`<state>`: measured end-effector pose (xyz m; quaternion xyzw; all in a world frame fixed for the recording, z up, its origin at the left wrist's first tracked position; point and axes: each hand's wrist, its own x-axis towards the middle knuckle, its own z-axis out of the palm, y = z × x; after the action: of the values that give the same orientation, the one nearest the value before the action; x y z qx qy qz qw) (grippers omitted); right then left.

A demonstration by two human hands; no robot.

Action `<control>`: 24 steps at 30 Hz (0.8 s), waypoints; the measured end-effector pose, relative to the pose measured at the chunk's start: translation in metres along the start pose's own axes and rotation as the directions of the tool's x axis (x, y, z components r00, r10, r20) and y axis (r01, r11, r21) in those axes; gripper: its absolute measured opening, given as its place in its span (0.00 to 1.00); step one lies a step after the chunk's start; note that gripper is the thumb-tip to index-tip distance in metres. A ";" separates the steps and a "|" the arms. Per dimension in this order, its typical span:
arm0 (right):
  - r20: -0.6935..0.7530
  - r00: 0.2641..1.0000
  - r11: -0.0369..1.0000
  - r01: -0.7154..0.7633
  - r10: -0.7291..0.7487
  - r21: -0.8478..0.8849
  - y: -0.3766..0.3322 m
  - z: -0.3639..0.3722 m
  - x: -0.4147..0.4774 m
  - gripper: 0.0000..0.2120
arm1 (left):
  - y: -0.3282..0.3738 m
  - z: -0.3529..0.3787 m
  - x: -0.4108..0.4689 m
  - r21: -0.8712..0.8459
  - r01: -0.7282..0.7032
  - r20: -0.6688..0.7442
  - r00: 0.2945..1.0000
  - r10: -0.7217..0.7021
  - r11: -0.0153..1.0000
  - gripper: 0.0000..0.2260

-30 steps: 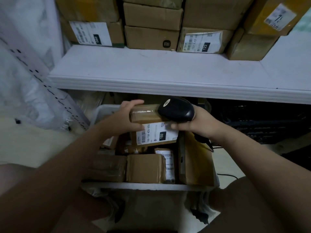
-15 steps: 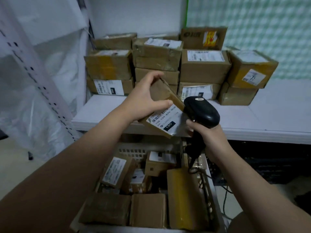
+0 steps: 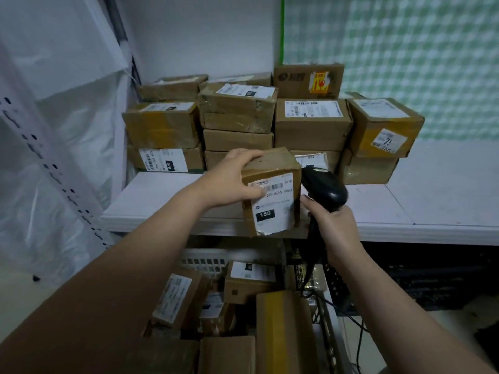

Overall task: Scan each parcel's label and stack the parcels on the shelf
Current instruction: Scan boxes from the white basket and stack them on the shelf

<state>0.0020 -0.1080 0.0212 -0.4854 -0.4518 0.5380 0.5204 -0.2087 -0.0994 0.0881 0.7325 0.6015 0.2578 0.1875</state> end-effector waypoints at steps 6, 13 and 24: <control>0.063 0.958 0.924 0.285 -0.278 -0.253 -0.020 -0.015 -0.019 0.07 | -0.020 0.014 -0.001 -0.317 -0.031 -0.387 0.917 -0.099 0.948 0.17; 0.209 0.932 0.867 0.354 -0.296 -0.351 -0.023 -0.021 -0.028 0.05 | -0.026 0.031 0.014 -0.168 -0.083 -0.420 0.908 0.005 0.982 0.18; 0.191 0.938 0.887 0.336 -0.288 -0.315 -0.022 -0.034 -0.024 0.04 | -0.029 0.035 0.024 -0.190 -0.081 -0.438 0.899 -0.011 0.978 0.31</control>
<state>0.0379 -0.1314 0.0399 -0.4507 -0.6460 0.3927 0.4747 -0.2066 -0.0684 0.0469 0.6438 0.5852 0.4789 0.1172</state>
